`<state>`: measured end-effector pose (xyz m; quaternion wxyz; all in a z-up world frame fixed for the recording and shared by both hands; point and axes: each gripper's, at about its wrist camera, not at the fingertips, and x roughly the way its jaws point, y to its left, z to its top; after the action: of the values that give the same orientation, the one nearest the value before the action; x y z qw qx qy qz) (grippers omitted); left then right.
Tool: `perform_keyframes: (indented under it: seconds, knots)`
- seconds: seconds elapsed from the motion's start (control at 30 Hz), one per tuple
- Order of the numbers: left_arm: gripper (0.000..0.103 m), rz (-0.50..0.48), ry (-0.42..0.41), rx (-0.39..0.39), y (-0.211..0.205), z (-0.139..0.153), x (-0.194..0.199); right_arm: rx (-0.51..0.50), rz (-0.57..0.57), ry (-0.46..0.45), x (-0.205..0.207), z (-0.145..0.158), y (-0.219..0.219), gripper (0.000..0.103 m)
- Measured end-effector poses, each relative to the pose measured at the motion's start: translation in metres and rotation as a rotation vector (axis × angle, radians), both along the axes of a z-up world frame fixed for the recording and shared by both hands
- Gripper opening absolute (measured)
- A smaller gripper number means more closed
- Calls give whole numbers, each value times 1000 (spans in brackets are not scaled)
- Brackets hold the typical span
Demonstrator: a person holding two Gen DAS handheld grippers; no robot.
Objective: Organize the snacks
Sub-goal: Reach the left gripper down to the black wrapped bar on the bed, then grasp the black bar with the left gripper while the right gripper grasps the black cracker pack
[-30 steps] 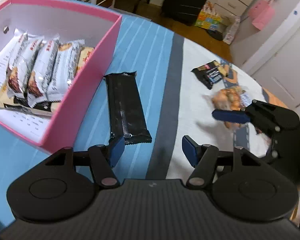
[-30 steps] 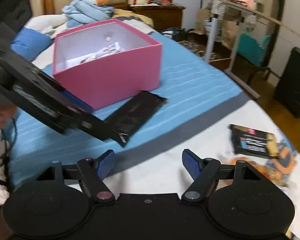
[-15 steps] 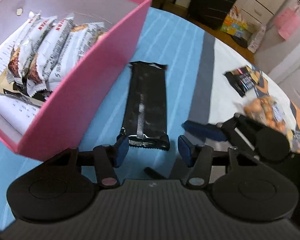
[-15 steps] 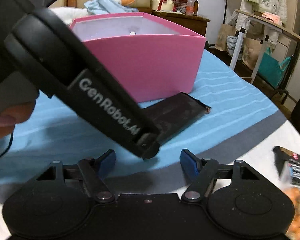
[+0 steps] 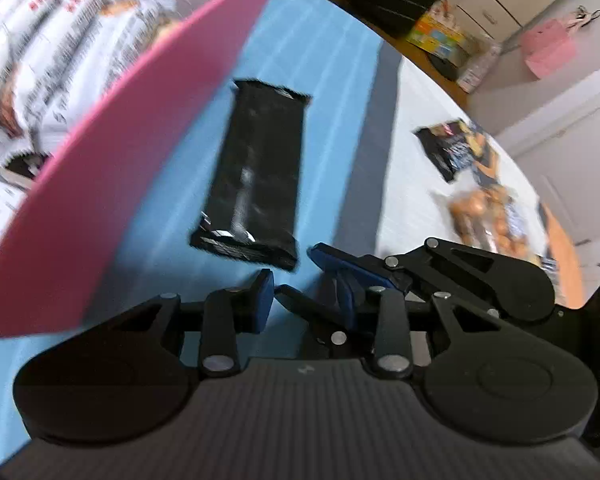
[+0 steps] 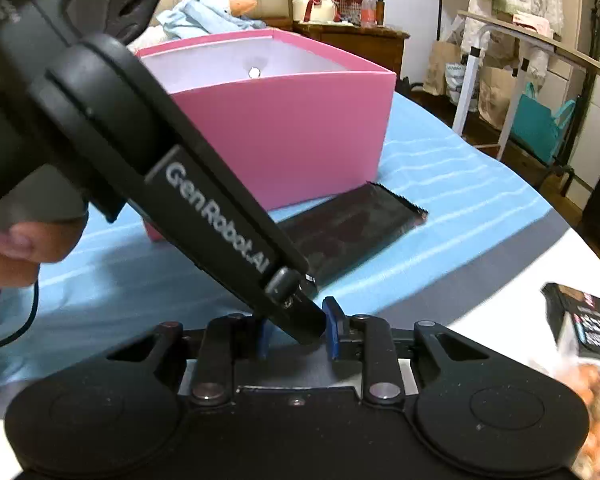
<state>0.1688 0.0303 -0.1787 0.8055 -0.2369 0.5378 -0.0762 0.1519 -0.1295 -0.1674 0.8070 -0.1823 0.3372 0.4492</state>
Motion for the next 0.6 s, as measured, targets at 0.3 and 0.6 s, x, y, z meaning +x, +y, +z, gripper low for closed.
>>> perform_keyframes:
  seconds: [0.3,0.6]
  knots:
    - [38,-120,-112,61,-26,28,-16,-54,20,-24,-9,23,-26,32]
    - [65,-66,-196,307,-27,49,-10,-41,-146,-77,24,57,-58,74]
